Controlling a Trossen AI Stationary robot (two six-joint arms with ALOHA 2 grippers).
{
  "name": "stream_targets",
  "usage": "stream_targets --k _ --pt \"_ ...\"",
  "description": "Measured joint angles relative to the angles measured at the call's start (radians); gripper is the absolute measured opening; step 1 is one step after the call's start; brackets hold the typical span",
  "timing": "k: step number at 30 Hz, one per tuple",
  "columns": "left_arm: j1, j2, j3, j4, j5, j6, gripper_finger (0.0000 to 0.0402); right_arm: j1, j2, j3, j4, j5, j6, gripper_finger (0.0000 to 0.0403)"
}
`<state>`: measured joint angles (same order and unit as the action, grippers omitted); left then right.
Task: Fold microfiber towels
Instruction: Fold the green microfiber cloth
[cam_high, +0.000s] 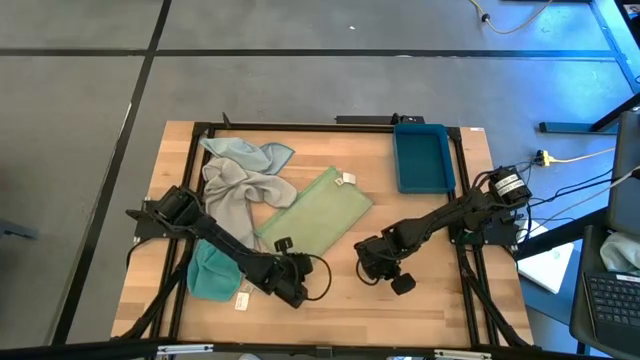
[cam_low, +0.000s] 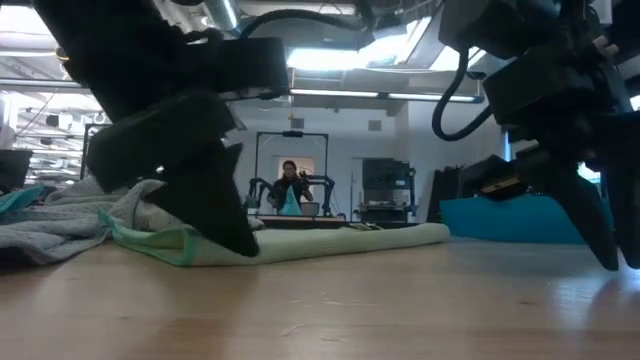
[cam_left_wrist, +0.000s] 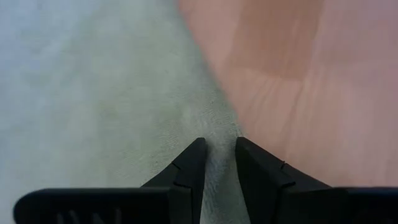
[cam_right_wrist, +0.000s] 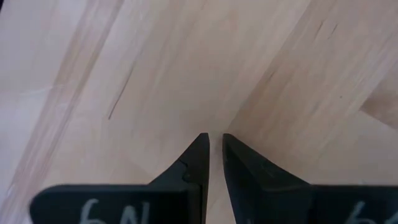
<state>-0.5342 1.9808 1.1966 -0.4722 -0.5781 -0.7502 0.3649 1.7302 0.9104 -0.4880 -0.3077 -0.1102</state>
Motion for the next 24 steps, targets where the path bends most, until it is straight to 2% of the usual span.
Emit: stream_targets --k 5,11,18,24 --pt "-0.017 -0.035 0.054 -0.153 -0.067 -0.033 0.0082 0.0 0.0 0.0 -0.002 0.0 0.0 0.0048" --pt "-0.024 -0.036 0.059 -0.164 -0.082 -0.036 0.0082 0.0 0.0 0.0 0.0 0.0 0.0 0.0048" --pt "-0.024 0.034 0.048 -0.149 -0.004 -0.087 0.0082 0.0 0.0 0.0 0.001 0.0 0.0 0.0048" --pt "-0.044 0.061 0.053 -0.136 -0.039 -0.113 0.0082 0.0 0.0 0.002 -0.002 0.0 -0.001 0.0048"
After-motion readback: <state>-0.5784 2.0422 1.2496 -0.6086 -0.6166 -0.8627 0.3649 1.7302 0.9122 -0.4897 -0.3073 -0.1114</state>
